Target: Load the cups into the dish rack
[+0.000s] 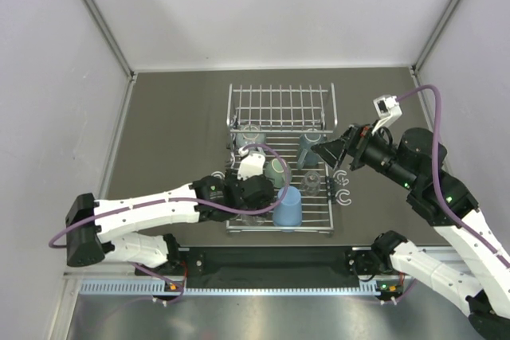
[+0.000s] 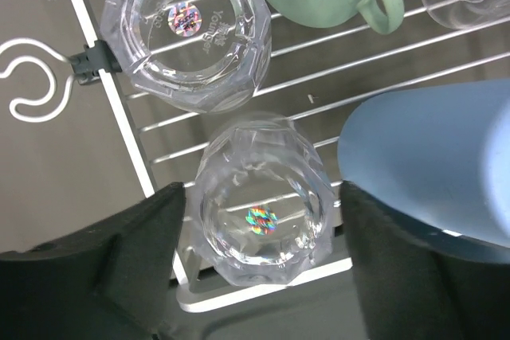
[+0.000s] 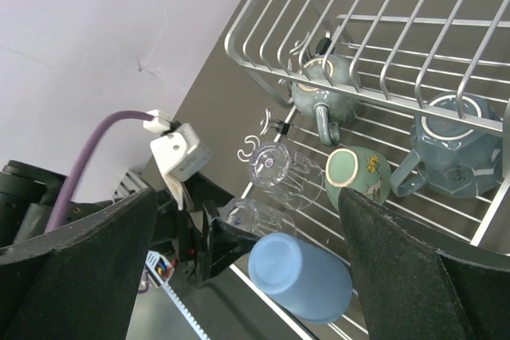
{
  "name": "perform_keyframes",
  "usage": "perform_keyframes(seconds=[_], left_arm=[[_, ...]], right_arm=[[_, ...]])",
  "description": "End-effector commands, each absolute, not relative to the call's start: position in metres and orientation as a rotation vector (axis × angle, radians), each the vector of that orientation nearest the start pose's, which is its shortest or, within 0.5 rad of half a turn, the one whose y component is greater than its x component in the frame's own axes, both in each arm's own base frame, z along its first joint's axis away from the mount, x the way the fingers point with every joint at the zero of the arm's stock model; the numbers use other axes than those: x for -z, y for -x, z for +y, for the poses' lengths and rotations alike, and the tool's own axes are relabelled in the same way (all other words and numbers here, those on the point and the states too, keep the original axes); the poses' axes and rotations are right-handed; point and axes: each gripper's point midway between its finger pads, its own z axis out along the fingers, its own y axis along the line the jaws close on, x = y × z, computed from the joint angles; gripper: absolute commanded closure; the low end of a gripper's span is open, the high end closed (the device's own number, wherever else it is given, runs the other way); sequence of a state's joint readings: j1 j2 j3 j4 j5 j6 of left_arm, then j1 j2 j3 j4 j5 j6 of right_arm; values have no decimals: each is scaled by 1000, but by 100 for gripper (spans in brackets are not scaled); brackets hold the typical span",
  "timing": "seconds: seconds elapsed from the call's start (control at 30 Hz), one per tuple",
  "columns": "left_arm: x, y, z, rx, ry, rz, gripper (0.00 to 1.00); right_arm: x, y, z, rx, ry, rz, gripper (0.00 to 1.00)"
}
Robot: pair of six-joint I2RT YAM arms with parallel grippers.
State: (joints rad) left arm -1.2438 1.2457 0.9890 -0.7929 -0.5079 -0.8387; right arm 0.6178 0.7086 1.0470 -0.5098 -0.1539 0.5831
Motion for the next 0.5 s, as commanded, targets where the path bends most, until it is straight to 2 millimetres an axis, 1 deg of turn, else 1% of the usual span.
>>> perform_keyframes(seconds=[0.0, 0.07, 0.17, 0.27, 0.37, 0.4, 0.47], left_arm=[[-155, -150, -254, 336, -276, 2374, 10], [-158, -150, -253, 342, -270, 2366, 2], [-163, -150, -249, 340, -256, 2361, 2], [-174, -148, -247, 379, -245, 2354, 2], [-192, -144, -245, 462, -222, 2330, 2], [-204, -140, -243, 521, -204, 2311, 2], [-219, -139, -243, 595, -180, 2270, 2]], right_arm=[[-346, -189, 198, -988, 173, 1844, 5], [-344, -190, 199, -990, 173, 1851, 5], [-339, -191, 199, -983, 173, 1865, 5], [-335, -192, 198, -973, 167, 1875, 5], [-329, -192, 194, -944, 151, 1894, 5], [-325, -194, 192, -930, 144, 1905, 5], [-316, -196, 184, -879, 110, 1931, 5]])
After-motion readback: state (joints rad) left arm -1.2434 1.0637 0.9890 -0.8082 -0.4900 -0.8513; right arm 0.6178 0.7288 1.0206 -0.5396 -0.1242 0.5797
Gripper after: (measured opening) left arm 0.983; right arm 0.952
